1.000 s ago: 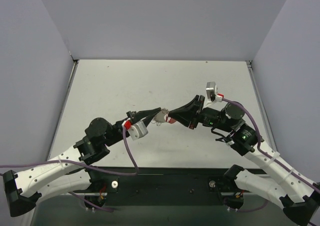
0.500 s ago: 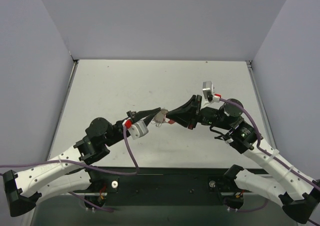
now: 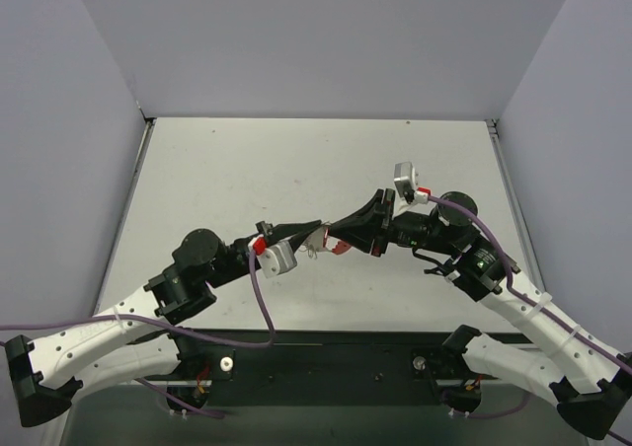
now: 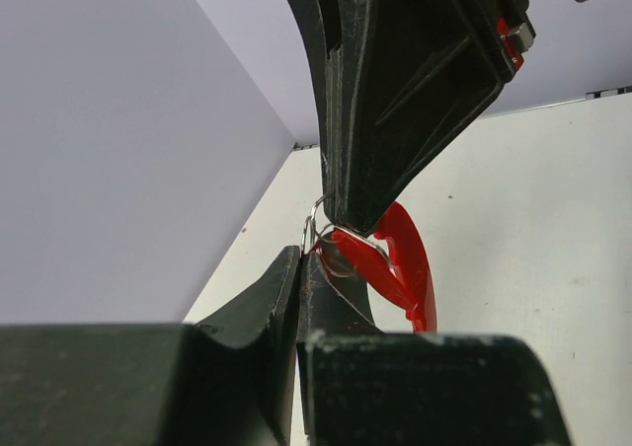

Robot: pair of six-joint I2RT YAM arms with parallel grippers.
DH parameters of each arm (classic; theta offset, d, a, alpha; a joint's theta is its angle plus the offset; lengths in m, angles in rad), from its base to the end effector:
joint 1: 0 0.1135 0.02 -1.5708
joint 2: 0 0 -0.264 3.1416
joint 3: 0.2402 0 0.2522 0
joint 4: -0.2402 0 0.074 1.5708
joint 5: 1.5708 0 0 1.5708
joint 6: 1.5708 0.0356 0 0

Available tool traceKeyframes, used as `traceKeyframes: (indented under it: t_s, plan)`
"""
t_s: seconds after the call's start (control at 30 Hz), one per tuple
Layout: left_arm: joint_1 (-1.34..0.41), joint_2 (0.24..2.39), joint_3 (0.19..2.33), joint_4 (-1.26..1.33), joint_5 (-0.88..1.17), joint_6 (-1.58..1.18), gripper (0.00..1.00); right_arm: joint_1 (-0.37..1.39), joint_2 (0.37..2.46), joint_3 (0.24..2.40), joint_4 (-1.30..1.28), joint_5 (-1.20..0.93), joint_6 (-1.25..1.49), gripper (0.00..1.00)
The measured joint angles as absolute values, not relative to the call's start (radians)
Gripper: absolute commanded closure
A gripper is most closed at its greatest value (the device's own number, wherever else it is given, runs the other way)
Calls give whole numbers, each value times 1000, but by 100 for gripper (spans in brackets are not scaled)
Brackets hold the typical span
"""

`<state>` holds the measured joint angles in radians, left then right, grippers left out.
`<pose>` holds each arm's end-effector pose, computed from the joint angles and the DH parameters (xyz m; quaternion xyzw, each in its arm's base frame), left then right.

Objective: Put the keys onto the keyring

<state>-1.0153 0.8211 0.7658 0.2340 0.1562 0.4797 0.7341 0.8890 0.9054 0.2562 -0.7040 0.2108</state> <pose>0.0984 -0.1690 0.3725 0.4785 0.4281 -0.2507 0.7245 0.1293 0.1477 0.4097 -0.4121 0.4770 0.5259 0.5710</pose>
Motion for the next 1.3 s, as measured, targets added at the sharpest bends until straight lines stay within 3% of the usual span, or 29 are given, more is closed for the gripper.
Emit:
traceKeyframes:
  t_s: [0.73, 1.07, 1.3]
  plan:
    - [-1016, 821, 850, 83, 190, 479, 100, 745, 886, 940, 181, -688, 173, 100]
    - [-1016, 795, 953, -168, 105, 509, 100, 747, 886, 1065, -23, -700, 44, 100]
    - [-1016, 779, 1010, -297, 180, 512, 100, 738, 889, 1065, -96, -712, -26, 100]
